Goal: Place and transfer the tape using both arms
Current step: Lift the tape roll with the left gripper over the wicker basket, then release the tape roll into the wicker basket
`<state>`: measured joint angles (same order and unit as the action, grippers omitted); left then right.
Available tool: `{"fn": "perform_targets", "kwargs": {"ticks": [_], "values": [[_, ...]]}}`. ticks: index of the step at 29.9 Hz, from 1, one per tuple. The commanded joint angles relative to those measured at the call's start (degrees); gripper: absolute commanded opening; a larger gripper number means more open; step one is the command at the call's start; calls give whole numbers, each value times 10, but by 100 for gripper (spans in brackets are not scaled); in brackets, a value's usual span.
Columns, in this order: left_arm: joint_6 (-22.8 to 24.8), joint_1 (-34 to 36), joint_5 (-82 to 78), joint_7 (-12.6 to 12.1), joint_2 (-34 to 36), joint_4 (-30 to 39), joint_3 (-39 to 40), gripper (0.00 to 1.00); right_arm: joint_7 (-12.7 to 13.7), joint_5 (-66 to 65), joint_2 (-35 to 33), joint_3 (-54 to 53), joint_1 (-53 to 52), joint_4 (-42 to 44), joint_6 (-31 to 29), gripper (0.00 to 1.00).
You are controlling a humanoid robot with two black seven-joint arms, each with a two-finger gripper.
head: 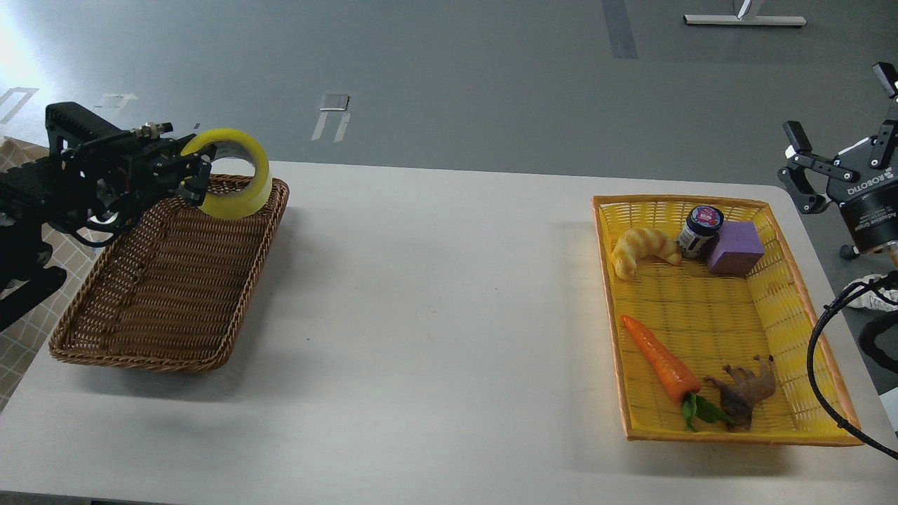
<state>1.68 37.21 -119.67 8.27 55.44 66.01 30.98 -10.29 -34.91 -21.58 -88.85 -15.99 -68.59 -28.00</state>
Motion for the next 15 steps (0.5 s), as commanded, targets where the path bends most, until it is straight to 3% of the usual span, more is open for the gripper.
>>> {"fn": "perform_targets", "kwargs": {"ticks": [1, 4, 7, 15], "values": [[-29, -37, 13, 9, 6, -32, 0, 28, 0, 0, 1, 1, 1, 0, 0, 100], [-74, -71, 15, 19, -4, -103, 0, 29, 0, 0, 1, -1, 6, -1, 0, 100], [-89, -85, 24, 40, -12, -130, 0, 29, 0, 0, 1, -1, 16, -1, 0, 100], [-90, -86, 30, 53, -21, -148, 0, 29, 0, 0, 1, -5, 20, -6, 0, 100]]}}
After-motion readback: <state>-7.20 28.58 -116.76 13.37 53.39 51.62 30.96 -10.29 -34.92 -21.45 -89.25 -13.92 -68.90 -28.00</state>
